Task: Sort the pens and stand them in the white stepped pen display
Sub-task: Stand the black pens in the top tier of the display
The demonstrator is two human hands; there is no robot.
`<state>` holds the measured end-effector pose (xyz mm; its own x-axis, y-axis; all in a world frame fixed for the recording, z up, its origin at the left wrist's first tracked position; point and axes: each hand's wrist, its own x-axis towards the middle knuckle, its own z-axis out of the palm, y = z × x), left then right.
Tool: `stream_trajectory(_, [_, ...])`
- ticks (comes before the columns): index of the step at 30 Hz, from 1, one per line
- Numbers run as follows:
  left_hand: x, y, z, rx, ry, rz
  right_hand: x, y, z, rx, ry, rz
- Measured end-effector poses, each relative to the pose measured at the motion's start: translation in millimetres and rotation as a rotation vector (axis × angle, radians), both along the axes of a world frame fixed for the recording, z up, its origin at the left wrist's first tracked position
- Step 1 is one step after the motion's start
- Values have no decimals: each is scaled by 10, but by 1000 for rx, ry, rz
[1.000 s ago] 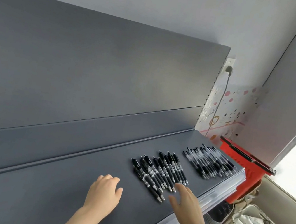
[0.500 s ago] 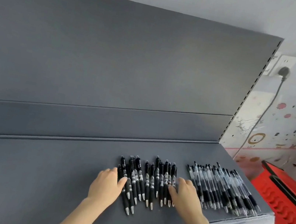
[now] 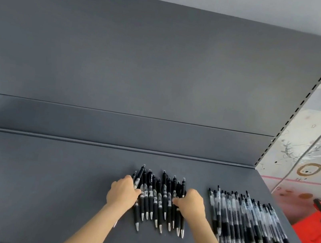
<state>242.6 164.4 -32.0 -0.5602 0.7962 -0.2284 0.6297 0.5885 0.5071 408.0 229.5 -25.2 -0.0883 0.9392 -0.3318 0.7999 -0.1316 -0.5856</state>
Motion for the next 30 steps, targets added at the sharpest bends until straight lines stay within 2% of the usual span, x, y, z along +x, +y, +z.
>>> stream_trajectory(3, [-83, -21, -6, 105, -168, 42, 14, 8, -37, -19, 88, -20])
stream_trajectory(6, [-188, -66, 84, 217, -382, 117, 109, 41, -25, -73, 267, -52])
stream_trajectory(15, [-191, -255, 412, 356, -710, 153, 263, -81, 357, -270, 736, 75])
stream_trajectory(19, [-172, -458, 553, 374, -776, 138, 138, -176, 370, -326, 817, 141])
stream_trajectory(24, [-274, -782, 665, 408, -964, 179, -163, -315, 391, -364, 849, 192])
stream_trajectory(30, [-576, -1200, 710, 410, -914, 129, -622, -574, 523, -401, 877, 274])
